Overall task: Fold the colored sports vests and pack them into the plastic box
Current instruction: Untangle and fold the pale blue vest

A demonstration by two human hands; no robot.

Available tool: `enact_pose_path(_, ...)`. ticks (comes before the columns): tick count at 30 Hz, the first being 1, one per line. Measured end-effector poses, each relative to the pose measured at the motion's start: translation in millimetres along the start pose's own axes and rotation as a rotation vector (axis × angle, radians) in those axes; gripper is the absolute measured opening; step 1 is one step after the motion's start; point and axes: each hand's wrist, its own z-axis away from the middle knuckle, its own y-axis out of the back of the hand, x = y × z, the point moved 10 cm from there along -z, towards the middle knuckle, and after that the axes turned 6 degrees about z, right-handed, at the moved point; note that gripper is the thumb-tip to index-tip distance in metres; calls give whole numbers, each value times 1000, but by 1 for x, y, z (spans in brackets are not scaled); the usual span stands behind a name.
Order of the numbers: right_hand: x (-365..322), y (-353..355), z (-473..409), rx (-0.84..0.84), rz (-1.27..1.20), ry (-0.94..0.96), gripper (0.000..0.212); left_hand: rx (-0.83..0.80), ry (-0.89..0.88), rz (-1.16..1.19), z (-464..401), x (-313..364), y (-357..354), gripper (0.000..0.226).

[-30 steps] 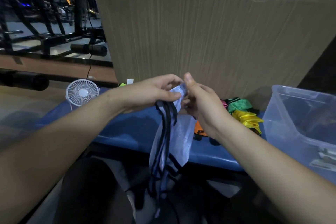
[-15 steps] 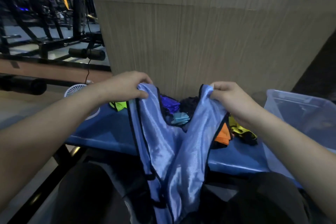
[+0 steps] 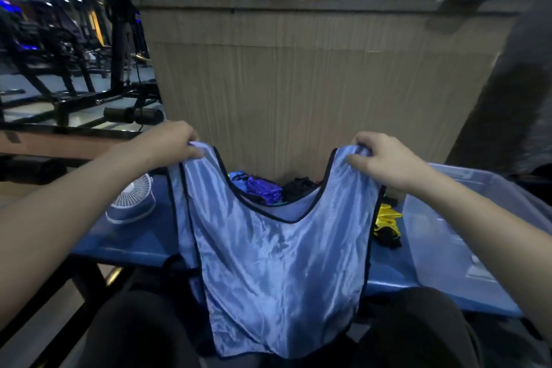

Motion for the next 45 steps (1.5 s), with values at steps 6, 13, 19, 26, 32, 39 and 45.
enact_pose_path(6,-8,24,4,100,5,49,41,153,-192,310,10,36,32,21)
enact_pose_path(13,-14,45,1,178,7,87,42,78,-171,303,14,42,32,30)
enact_pose_path(19,-7,42,-4,156,-9,75,29,-15,-188,41,10,41,22,27)
enact_pose_path(26,-20,30,-8,57,78,65,39,262,-216,122,18,40,47,23)
enact_pose_path(32,-30,39,-10,111,3,62,34,80,-154,-130,8,33,27,49)
enact_pose_path(39,-32,33,-9,105,-68,49,11,-43,-84,-67,13,30,15,29)
enact_pose_path(45,-35,34,-12,83,-48,58,16,218,-160,208,21,35,50,9)
